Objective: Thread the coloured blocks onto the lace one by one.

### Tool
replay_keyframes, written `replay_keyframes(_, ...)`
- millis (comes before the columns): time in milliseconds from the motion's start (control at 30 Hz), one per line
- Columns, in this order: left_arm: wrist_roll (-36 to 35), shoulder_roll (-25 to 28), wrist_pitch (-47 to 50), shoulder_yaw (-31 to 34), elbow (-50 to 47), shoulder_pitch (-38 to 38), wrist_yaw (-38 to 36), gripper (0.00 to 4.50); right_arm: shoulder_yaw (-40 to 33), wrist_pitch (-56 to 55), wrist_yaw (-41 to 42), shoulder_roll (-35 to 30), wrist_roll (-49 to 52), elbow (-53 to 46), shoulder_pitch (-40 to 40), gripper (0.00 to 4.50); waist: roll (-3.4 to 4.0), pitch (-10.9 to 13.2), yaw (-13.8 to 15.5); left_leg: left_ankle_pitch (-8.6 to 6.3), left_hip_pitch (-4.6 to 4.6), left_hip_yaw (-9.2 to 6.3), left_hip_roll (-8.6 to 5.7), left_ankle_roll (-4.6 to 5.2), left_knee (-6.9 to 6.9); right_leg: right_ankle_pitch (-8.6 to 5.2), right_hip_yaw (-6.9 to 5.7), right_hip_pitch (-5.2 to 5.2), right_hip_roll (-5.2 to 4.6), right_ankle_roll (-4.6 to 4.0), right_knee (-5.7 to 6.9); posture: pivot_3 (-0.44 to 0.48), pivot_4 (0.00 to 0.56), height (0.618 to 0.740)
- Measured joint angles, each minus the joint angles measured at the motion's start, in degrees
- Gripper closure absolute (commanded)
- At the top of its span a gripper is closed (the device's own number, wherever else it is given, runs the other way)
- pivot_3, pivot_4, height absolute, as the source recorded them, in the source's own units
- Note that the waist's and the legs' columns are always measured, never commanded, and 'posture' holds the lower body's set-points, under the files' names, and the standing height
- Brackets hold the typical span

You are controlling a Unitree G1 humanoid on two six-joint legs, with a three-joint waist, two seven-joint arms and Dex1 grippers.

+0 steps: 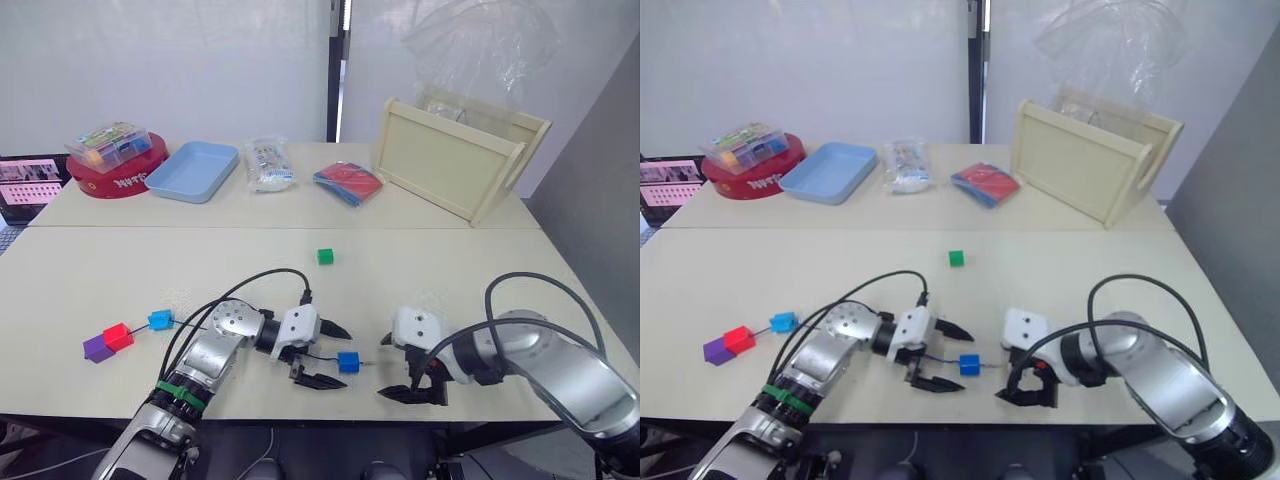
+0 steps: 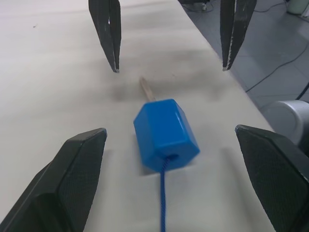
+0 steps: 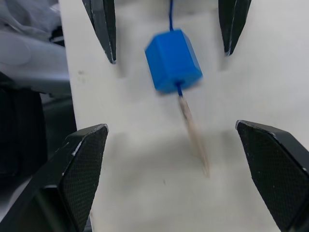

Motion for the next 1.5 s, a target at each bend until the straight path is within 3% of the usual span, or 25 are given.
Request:
replay_keyframes(67, 0.6, -1.2, 0.1, -0.1, 0.7, -0.8, 0.5, 0.0, -1.1, -0.1, -0.4, -1.4, 0.0, -0.5, 1.3, 0.02, 0.0, 0.0, 0.0, 0.0, 0.0, 0.0, 0.0, 0.0, 0.0, 0.0, 0.0, 0.0, 0.0, 0.0, -0.01, 0.0, 0.15, 0.74)
replay_keyframes(167, 0.8, -2.0, 0.2, -0.8, 1.1, -1.3, 0.8, 0.78, -2.2, -0.9, -1.9, -2.0, -0.3, -0.4, 2.9, 0.0, 0.0, 0.0, -0.1, 0.0, 0.0, 0.01, 0.0, 0.01, 0.0, 0.0, 0.01, 0.0, 0.0, 0.0, -0.01, 0.0, 0.15, 0.74)
replay_keyframes(400, 1.2, -1.1, 0.9, -1.7, 1.7, -1.3, 0.0, 3.09, -1.6, -7.1, -2.9, -2.1, -3.5, 2.1, 3.9, 0.0, 0.0, 0.0, -0.1, 0.0, 0.0, 0.01, 0.0, 0.0, 0.0, 0.0, 0.01, 0.0, 0.0, 0.0, -0.01, 0.0, 0.15, 0.74)
replay_keyframes(733, 1.8, -0.3, 0.1, -1.9, 1.7, -2.0, -0.8, 3.15, 2.2, -10.3, -2.9, 1.5, -5.5, 6.5, 2.9, 0.0, 0.0, 0.0, -0.1, 0.0, 0.0, 0.01, 0.0, 0.0, 0.0, 0.0, 0.0, 0.0, 0.0, 0.0, -0.01, 0.0, 0.15, 0.74)
replay_keyframes(1200, 1.9, -0.3, -0.1, -1.8, 2.0, -2.0, -0.8, 3.15, 3.8, -10.3, -2.3, 3.5, -4.5, 8.5, 2.9, 4.49, -0.01, 0.0, -0.1, 0.0, 0.08, 0.0, 0.0, 0.0, 0.03, 0.0, 0.0, 0.1, 0.01, 0.0, -0.01, 0.0, 0.15, 0.74)
replay_keyframes(1500, 1.2, 2.7, 1.6, -0.5, -0.5, -1.6, -0.1, 3.15, 3.6, -12.5, -3.8, 6.3, -5.0, 12.5, 1.3, 4.5, -0.01, 0.0, -0.3, -0.01, 0.35, 0.0, 0.02, 0.01, 0.0, 0.0, 0.0, 0.37, 0.03, 0.0, -0.05, 0.0, 0.15, 0.74)
